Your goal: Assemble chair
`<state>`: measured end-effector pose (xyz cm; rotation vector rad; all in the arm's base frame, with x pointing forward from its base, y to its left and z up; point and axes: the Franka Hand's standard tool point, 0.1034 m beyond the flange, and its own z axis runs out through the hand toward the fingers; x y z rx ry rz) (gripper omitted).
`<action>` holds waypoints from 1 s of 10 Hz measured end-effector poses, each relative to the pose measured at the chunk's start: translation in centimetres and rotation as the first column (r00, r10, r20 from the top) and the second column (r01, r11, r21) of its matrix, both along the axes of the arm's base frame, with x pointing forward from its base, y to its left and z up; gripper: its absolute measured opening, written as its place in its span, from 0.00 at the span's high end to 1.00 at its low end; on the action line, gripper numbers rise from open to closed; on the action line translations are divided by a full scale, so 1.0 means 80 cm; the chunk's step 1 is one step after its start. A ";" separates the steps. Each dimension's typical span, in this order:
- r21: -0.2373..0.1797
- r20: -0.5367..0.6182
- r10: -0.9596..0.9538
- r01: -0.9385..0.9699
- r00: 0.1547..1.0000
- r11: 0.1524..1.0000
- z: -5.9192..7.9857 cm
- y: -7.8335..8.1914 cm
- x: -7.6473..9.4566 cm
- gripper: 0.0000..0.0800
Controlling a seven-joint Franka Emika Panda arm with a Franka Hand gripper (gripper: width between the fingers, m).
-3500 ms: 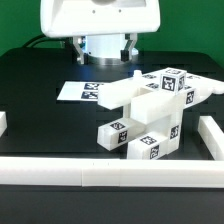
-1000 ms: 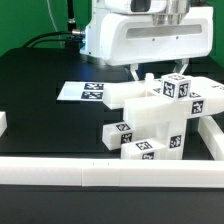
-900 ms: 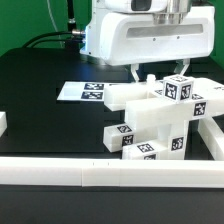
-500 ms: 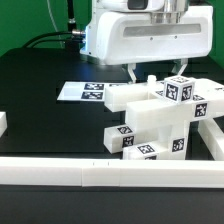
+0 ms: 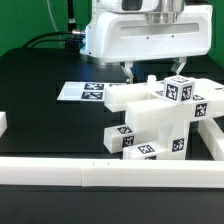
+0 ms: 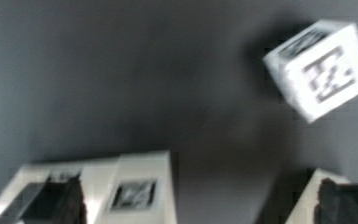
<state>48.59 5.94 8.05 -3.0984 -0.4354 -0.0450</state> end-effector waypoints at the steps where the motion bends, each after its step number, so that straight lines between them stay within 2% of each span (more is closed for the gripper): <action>1: 0.005 -0.011 -0.015 0.015 1.000 1.000 -0.002 0.004 -0.010 0.19; 2: 0.008 -0.015 -0.024 0.024 1.000 1.000 -0.005 0.004 -0.017 0.19; 7: 0.008 -0.017 -0.041 0.041 0.999 0.999 -0.007 0.004 -0.018 0.19; 9: 0.006 -0.040 -0.110 0.111 0.993 0.994 -0.019 0.020 -0.037 0.19; 10: 0.004 -0.043 -0.121 0.122 0.992 0.993 -0.023 0.029 -0.038 0.19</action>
Offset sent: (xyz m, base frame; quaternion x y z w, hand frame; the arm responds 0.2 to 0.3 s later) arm 0.0000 0.0000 0.0000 0.0000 0.0000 0.0000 1.0000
